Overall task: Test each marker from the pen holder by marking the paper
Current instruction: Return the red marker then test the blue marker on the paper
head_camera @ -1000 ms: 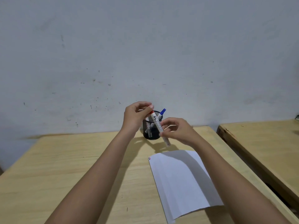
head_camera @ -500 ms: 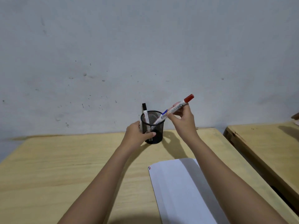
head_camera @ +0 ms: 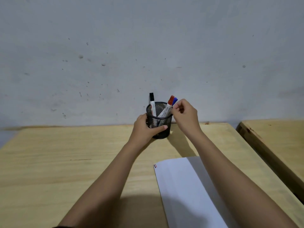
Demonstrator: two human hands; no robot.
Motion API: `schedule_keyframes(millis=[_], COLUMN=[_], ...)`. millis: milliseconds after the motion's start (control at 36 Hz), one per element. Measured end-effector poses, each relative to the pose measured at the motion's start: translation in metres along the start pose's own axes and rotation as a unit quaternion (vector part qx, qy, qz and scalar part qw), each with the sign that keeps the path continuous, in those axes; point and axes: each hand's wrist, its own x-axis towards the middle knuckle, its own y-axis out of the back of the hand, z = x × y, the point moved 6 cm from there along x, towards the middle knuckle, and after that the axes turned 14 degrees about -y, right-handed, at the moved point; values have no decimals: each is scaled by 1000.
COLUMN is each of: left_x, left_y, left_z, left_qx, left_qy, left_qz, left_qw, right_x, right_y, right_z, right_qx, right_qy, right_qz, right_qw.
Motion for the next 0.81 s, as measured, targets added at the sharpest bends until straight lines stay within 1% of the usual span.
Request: schedule_keyframes(millis=[111, 278, 361, 444, 556, 639, 722, 806], left_x=[2, 3, 3, 3, 2, 1, 0, -2], left_y=[0, -1, -1, -1, -1, -1, -1, -1], left_z=[-2, -3, -3, -2, -1, 0, 3, 6], left_qx=[4, 2, 2, 1, -12, -9, -4, 19], left_qy=[-5, -11, -10, -8, -7, -8, -13, -9], left_qz=[-2, -12, -14, -16, -18, -16, -14, -9], left_qw=[1000, 1000, 1000, 1000, 1000, 1000, 1000, 1000], right_x=[6, 15, 21, 25, 29, 29, 28, 25], right_y=[-3, -2, -7, -13, -16, -15, -9, 3], right_z=[1, 6, 7, 7, 9, 9, 6, -1], right_qx=[-7, 13, -8, -35, -39, -29, -32, -1], right_qy=[-11, -50, -73, -78, -89, -93, -74, -56], right_qz=[10, 14, -27, -78, -98, -93, -71, -51], right_qw=[1000, 999, 997, 993, 990, 991, 994, 997])
